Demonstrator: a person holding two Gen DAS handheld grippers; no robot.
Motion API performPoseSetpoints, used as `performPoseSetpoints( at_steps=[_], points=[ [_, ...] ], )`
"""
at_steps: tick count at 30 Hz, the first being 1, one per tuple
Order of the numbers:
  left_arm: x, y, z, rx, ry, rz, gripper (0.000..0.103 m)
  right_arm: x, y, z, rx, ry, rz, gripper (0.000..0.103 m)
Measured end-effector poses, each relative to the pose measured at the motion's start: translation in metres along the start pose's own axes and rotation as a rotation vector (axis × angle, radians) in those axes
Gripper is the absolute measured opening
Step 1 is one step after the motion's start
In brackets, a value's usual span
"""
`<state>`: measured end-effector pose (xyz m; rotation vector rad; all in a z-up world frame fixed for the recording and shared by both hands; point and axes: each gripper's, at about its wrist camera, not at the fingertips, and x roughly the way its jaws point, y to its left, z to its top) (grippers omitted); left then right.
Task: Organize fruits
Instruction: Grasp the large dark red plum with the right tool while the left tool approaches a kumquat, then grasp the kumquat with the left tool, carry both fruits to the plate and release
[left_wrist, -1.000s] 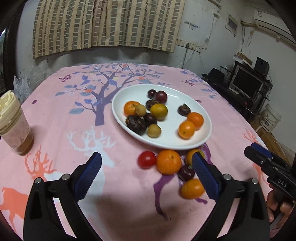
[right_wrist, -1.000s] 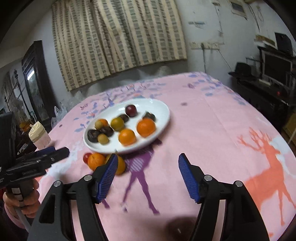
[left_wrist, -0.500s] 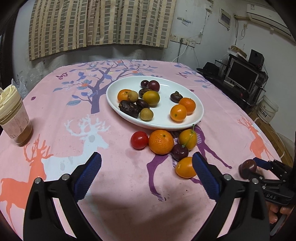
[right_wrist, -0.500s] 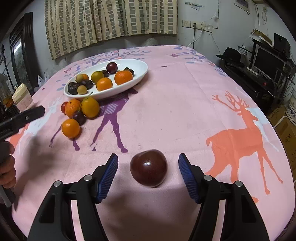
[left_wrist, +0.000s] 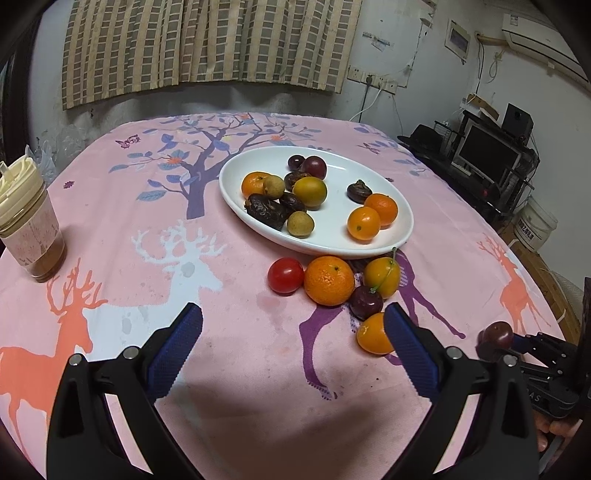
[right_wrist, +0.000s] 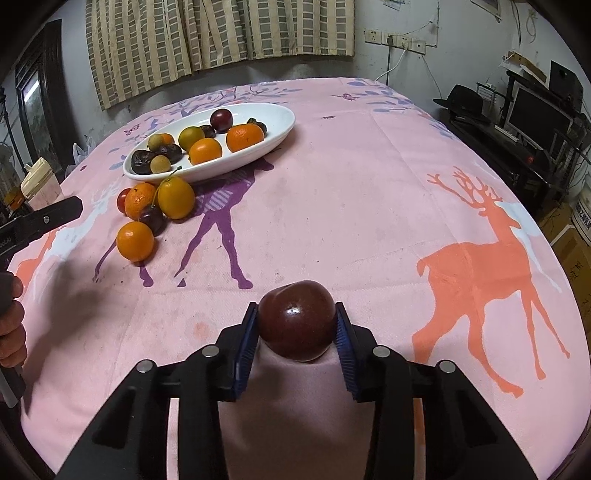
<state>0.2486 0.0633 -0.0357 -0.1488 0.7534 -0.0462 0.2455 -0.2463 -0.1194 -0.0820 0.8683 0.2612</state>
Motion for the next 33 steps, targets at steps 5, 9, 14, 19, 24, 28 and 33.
performPoseSetpoints(
  at_steps=[5,9,14,19,24,28,33],
  points=[
    [0.002,-0.003,-0.001,0.001,0.018,-0.037,0.096,-0.006,-0.013,0.012,0.148,-0.076,0.172,0.039],
    [0.004,-0.021,-0.007,0.070,0.062,-0.174,0.096,-0.004,-0.013,0.022,0.199,-0.137,0.222,0.039],
    [0.012,-0.050,-0.018,0.195,0.090,-0.185,0.078,0.005,-0.019,0.025,0.277,-0.129,0.321,0.040],
    [0.028,-0.058,-0.017,0.197,0.132,-0.176,0.065,0.010,-0.021,0.024,0.303,-0.113,0.386,0.040],
    [0.038,-0.062,-0.015,0.204,0.154,-0.158,0.063,0.012,-0.021,0.025,0.309,-0.111,0.409,0.041],
    [0.046,-0.063,-0.015,0.198,0.177,-0.151,0.054,0.013,-0.021,0.025,0.309,-0.109,0.422,0.041],
    [0.057,-0.063,-0.014,0.191,0.208,-0.139,0.047,0.014,-0.022,0.024,0.318,-0.109,0.421,0.041]
  ],
)
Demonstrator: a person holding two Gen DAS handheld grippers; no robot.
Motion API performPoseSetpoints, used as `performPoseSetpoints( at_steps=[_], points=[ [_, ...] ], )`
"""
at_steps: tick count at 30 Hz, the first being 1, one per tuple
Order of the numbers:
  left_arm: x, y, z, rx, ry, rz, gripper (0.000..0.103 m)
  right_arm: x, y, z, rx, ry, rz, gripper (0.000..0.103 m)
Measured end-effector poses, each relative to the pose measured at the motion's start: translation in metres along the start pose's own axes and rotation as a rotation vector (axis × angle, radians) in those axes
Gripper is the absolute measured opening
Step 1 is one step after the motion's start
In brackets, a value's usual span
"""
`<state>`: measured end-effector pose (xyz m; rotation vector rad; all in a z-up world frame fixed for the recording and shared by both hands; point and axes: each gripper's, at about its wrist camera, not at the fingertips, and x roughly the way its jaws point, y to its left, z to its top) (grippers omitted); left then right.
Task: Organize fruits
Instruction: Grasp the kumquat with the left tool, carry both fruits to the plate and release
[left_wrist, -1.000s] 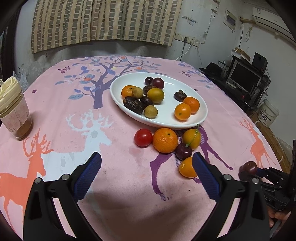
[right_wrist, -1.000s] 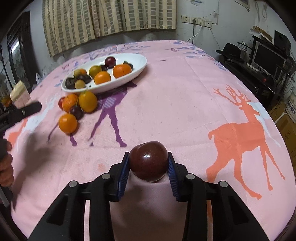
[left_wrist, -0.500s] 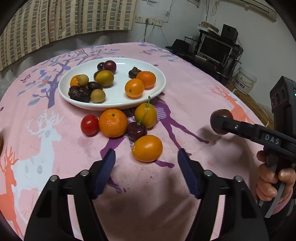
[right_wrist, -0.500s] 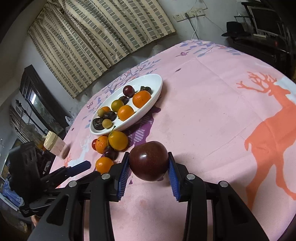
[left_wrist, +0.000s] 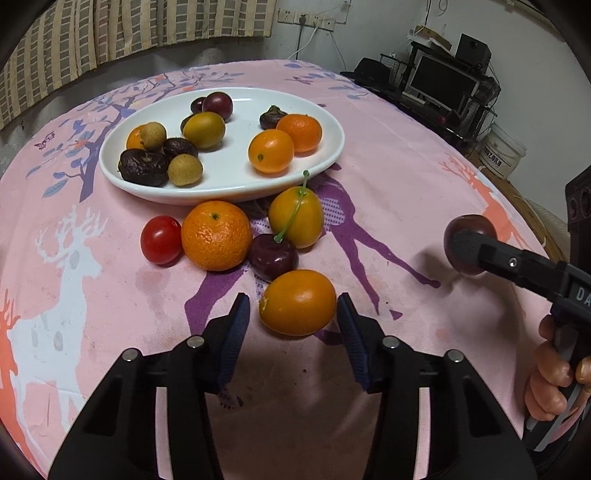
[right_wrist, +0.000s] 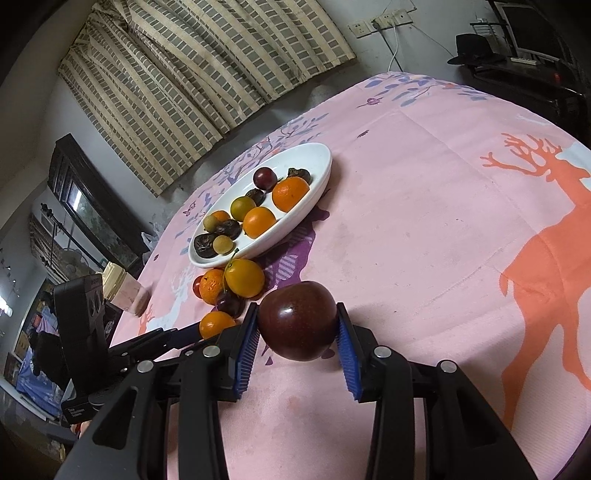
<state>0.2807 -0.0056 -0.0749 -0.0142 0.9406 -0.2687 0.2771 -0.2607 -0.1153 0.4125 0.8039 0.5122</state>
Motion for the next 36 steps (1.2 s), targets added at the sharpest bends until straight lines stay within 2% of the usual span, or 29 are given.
performPoseSetpoints(
  at_steps=[6,10,13,16,17,19,23,28,30,32,36],
  points=[
    [0.000,-0.001,0.000,0.012,-0.004,-0.012,0.039,0.000,0.001,0.000,-0.006,-0.004,-0.017,0.040],
    [-0.006,0.002,0.000,-0.012,-0.013,-0.033,0.039,-0.011,0.021,-0.003,-0.108,-0.053,-0.048,0.039],
    [-0.023,0.005,0.001,-0.027,-0.070,-0.065,0.039,-0.013,0.034,-0.001,-0.160,-0.064,-0.072,0.033],
    [-0.038,0.014,0.003,-0.062,-0.123,-0.091,0.039,-0.009,0.038,0.001,-0.195,-0.027,-0.098,0.036],
    [-0.041,0.019,0.003,-0.077,-0.131,-0.090,0.039,-0.007,0.040,-0.001,-0.212,-0.004,-0.092,0.045],
    [-0.043,0.026,0.004,-0.107,-0.136,-0.083,0.039,-0.005,0.046,-0.006,-0.241,0.025,-0.075,0.056],
    [-0.051,0.034,0.005,-0.138,-0.166,-0.075,0.039,0.012,0.070,-0.014,-0.360,0.086,-0.100,0.056],
    [-0.058,0.041,0.003,-0.160,-0.187,-0.066,0.039,0.044,0.083,-0.016,-0.421,0.165,-0.209,0.058],
    [-0.059,0.046,0.003,-0.177,-0.190,-0.073,0.039,0.048,0.083,-0.016,-0.429,0.167,-0.266,0.053],
    [-0.062,0.049,0.003,-0.193,-0.196,-0.076,0.039,0.047,0.081,-0.012,-0.426,0.155,-0.276,0.038],
    [-0.065,0.053,0.001,-0.210,-0.203,-0.084,0.039,0.046,0.076,-0.007,-0.410,0.173,-0.252,0.037]
  ],
)
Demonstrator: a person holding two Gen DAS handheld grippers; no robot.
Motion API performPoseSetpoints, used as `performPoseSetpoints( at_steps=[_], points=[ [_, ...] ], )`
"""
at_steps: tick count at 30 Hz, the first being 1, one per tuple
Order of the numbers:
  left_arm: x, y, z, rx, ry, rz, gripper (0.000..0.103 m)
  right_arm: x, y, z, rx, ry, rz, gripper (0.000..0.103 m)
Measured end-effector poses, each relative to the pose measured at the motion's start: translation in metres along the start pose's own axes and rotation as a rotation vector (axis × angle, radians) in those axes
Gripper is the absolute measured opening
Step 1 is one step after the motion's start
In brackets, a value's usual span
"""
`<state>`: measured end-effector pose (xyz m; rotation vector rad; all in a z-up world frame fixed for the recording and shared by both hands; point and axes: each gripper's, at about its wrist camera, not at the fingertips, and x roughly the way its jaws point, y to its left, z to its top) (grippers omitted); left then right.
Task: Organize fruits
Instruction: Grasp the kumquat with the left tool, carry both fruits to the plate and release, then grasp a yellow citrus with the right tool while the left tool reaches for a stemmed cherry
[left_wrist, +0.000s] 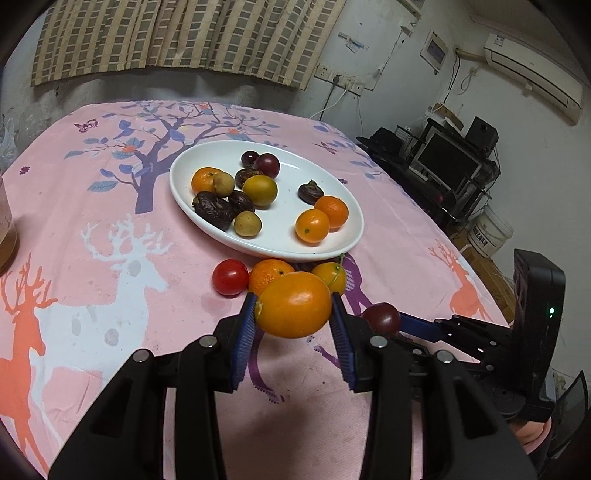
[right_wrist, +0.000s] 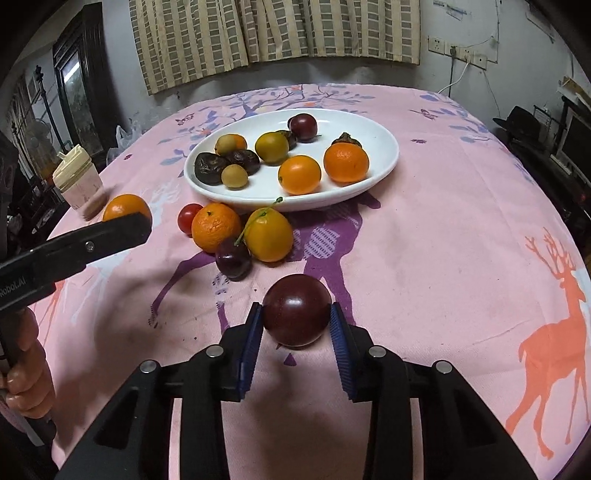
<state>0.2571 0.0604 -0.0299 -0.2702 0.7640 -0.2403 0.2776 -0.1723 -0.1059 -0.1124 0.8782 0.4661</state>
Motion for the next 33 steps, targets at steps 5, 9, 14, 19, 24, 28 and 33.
performPoseSetpoints(
  at_steps=[5,9,14,19,24,28,33],
  points=[
    [-0.002,-0.001,0.012,0.011,-0.013,0.001,0.039,-0.017,-0.007,0.028,0.058,-0.088,0.089,0.037],
    [0.006,-0.005,0.051,0.049,-0.050,0.037,0.039,-0.012,-0.013,0.074,0.102,-0.207,0.099,0.037],
    [0.050,0.011,0.093,0.007,-0.039,0.073,0.039,0.024,-0.026,0.118,0.147,-0.243,0.085,0.037],
    [0.088,0.017,0.108,0.026,0.010,0.111,0.039,0.056,-0.033,0.133,0.149,-0.195,0.089,0.038],
    [0.099,0.019,0.111,0.031,0.022,0.127,0.053,0.053,-0.037,0.130,0.153,-0.200,0.094,0.053],
    [0.069,0.023,0.108,-0.006,-0.083,0.207,0.096,0.024,-0.046,0.124,0.203,-0.269,0.151,0.066],
    [0.030,0.032,0.095,-0.052,-0.130,0.205,0.097,0.008,-0.038,0.099,0.179,-0.260,0.175,0.067]
  ],
)
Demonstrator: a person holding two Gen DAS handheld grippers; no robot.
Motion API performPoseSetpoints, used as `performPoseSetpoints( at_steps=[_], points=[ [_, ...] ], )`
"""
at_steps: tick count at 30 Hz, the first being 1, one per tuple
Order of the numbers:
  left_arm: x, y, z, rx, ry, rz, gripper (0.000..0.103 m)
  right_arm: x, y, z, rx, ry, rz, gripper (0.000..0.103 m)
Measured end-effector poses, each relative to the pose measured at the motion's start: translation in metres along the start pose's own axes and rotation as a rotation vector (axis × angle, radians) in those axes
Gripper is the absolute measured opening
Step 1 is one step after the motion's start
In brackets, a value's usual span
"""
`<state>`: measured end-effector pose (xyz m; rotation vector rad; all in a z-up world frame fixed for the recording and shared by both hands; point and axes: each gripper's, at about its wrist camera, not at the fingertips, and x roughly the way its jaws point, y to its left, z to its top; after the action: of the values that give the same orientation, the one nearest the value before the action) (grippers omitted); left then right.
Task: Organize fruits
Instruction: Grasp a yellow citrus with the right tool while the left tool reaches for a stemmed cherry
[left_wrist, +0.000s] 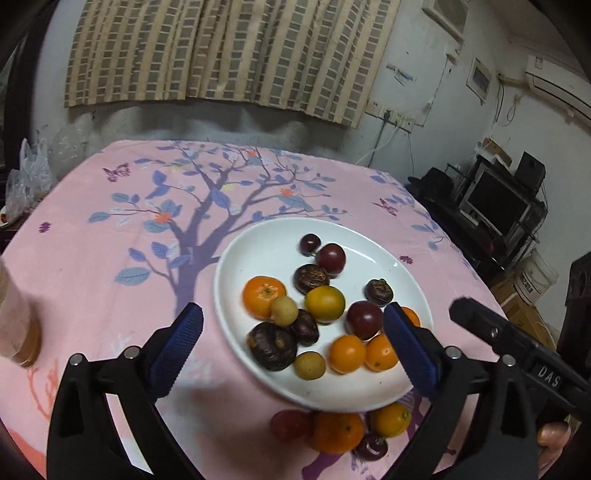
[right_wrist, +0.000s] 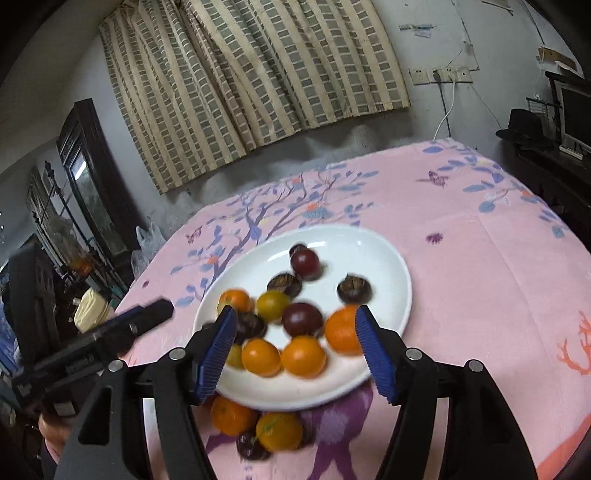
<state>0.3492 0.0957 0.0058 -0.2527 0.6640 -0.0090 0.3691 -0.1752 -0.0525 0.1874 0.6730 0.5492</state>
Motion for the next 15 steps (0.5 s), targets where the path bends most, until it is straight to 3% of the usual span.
performPoseSetpoints(
  at_steps=[7,13,15],
  points=[
    [-0.020,0.024,-0.021,-0.070,0.004,0.030,0.098,-0.007,0.011,-0.037,-0.055,0.095,0.004,0.067],
    [-0.031,0.031,-0.043,-0.060,0.023,0.078,0.098,0.000,0.012,-0.056,-0.078,0.203,-0.007,0.043],
    [-0.033,0.031,-0.046,-0.053,0.017,0.091,0.098,0.003,0.011,-0.060,-0.079,0.229,0.004,0.043]
  ],
)
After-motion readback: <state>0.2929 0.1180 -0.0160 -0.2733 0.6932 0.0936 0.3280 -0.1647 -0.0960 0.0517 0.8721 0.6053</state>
